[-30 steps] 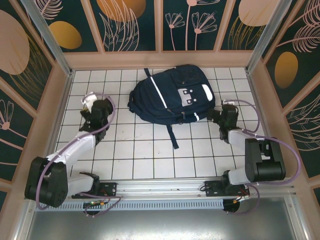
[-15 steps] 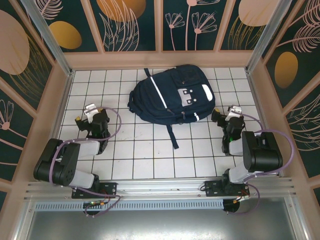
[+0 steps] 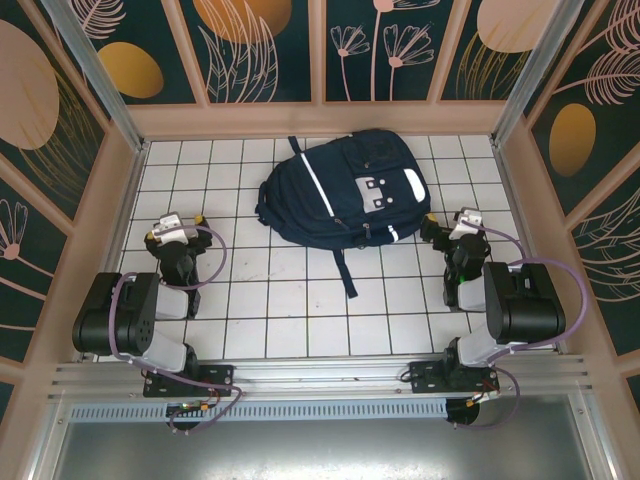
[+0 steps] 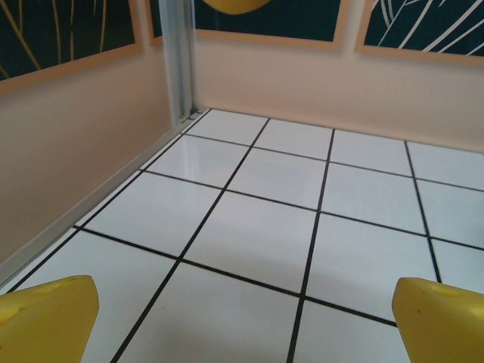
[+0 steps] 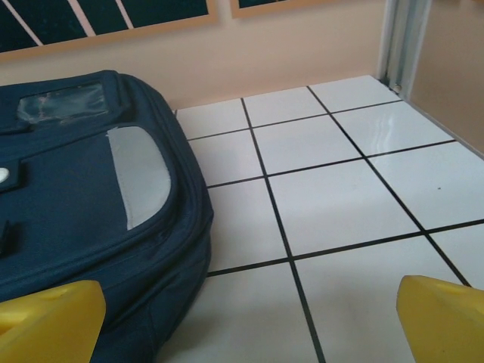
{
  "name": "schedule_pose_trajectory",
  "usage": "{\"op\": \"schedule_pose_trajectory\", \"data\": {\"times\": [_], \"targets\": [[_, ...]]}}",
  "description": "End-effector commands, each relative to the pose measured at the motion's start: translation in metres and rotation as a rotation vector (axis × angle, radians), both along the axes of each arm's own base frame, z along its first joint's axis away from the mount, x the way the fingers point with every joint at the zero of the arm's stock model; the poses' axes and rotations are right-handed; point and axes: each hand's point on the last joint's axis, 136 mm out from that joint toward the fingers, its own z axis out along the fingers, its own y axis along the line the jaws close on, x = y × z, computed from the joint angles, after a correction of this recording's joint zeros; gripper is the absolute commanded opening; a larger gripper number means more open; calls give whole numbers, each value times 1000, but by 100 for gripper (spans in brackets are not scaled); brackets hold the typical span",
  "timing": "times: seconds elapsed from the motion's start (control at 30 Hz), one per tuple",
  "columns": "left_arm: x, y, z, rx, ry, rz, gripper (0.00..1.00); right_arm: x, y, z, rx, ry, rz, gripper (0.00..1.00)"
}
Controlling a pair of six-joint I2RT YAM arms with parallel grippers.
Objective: Pack the student bag
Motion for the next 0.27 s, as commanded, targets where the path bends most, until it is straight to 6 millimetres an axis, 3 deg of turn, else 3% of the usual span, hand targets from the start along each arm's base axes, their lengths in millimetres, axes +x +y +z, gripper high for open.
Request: {"op": "schedule_pose_trajectory", "data": {"times": [0.0,0.23], "targets": [[5,-6,18,-12,-74,-35,99,5,5,11,-14,-39,36,99],[6,-6,17,-13,-68,-35,98,5,4,11,-14,-40,33,99]]}}
